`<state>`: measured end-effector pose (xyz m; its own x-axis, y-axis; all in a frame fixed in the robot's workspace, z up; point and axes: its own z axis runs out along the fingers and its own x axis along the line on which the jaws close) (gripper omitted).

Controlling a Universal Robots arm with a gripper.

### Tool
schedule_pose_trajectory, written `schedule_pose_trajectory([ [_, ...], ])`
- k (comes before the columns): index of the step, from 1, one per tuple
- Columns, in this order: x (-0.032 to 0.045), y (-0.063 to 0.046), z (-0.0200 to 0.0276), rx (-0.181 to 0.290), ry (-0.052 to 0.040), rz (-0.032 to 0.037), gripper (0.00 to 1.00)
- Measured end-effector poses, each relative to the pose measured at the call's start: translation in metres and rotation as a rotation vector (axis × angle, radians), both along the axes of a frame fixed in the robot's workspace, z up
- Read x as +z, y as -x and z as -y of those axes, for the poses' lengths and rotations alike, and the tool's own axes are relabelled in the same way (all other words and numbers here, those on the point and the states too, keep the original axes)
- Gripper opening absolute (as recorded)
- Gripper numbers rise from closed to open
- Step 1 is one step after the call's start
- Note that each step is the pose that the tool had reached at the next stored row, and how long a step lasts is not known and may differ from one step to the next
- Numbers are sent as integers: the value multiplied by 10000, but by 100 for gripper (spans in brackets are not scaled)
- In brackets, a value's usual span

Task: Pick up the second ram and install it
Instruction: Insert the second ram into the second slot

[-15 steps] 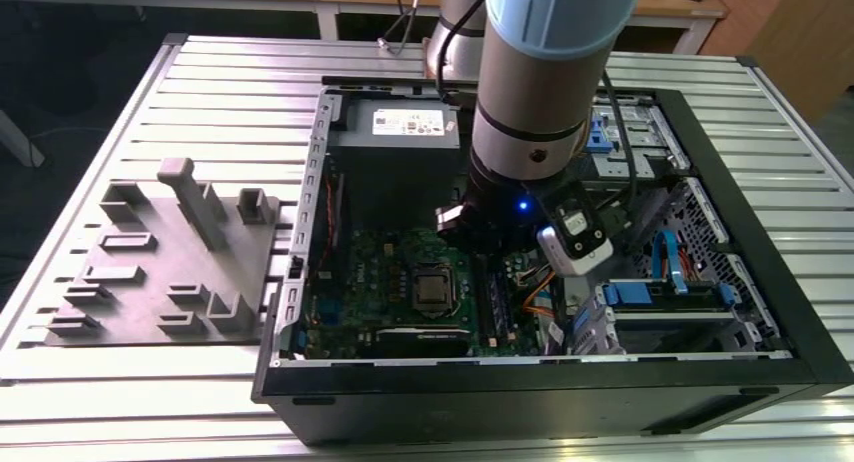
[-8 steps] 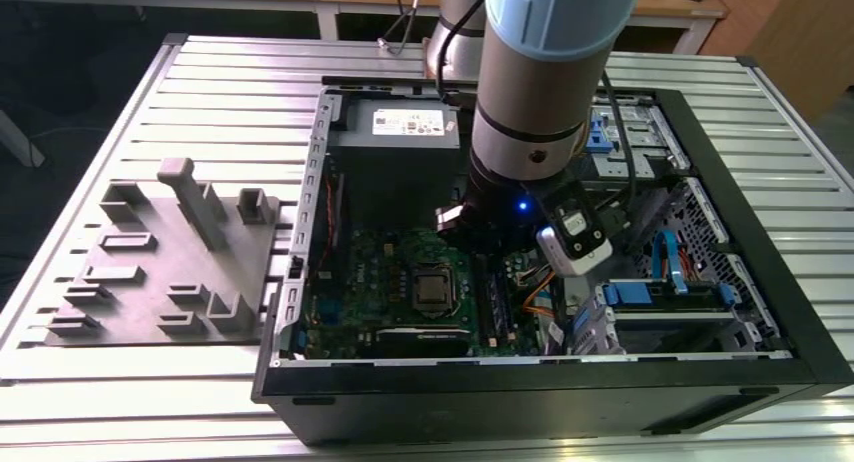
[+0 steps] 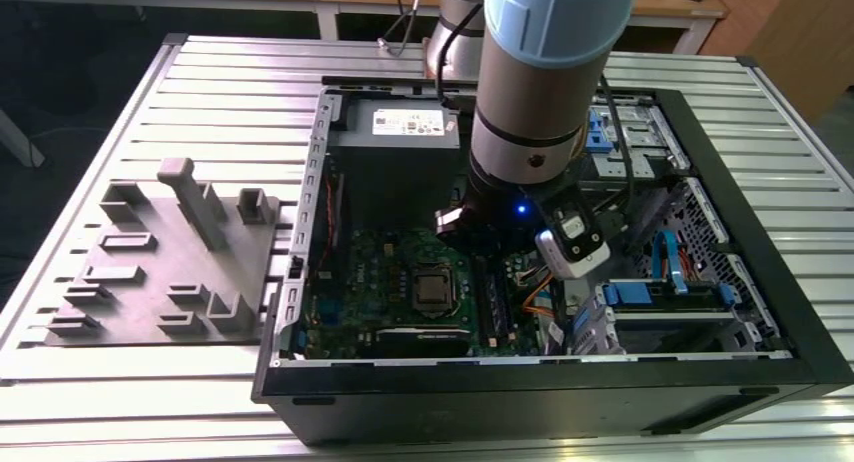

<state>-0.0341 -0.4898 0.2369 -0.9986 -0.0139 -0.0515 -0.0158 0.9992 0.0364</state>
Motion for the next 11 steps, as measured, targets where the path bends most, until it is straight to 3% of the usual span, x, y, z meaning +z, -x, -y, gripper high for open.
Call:
schedule_pose_trajectory([
  [5,-11,-1,-7,-1,-68,1,8],
  [11,-37,21,-14,-4,-74,1,8],
])
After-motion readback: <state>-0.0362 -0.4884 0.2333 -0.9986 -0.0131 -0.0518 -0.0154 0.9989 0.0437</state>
